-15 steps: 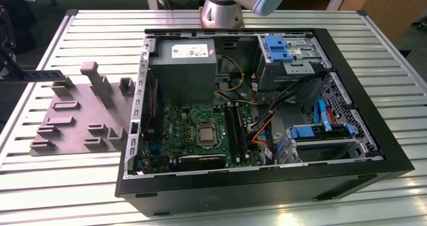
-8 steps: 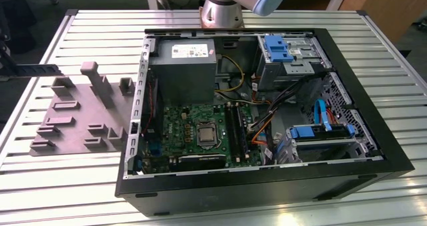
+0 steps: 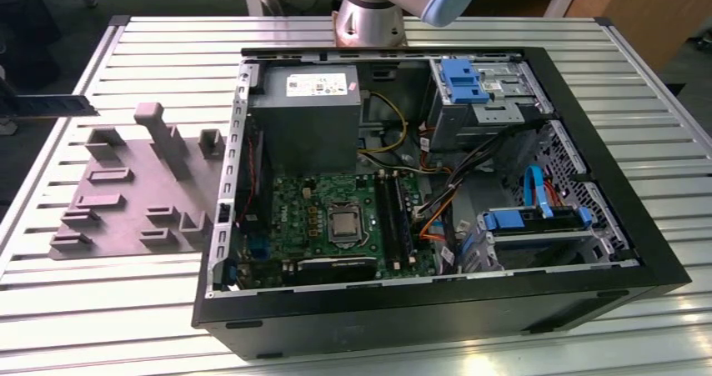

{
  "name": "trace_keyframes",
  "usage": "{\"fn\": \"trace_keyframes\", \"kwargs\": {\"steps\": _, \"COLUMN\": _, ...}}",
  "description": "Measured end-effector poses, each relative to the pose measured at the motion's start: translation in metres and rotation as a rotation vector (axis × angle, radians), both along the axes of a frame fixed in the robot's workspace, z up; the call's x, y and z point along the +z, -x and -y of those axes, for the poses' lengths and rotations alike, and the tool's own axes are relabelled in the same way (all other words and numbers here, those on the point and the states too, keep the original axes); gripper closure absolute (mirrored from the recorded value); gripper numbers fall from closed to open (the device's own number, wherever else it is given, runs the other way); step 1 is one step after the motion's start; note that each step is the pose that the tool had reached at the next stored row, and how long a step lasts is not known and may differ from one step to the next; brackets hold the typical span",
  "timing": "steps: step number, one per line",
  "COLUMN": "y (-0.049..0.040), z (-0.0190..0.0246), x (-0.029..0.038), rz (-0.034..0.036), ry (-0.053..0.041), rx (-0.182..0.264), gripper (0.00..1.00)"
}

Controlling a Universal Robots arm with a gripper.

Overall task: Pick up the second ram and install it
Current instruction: 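Pick up the second ram and move it above second insertion slot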

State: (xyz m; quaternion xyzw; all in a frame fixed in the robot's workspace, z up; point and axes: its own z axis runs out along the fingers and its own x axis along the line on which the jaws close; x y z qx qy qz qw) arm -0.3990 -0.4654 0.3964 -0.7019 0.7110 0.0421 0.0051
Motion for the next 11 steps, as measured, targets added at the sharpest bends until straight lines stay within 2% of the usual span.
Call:
{"fn": "trace_keyframes", "kwargs": {"steps": 7, "y": 0.0001, "z": -0.0001, "x": 0.0126, "rz": 0.0001, "ry": 0.0000, "rx": 0.000, "gripper": 0.86}}
{"fn": "trace_keyframes", "kwargs": {"steps": 11, "y": 0.0000, "z": -0.0001, "x": 0.0133, "rz": 0.0001, "ry": -0.0001, "rx": 0.000, "gripper": 0.86}}
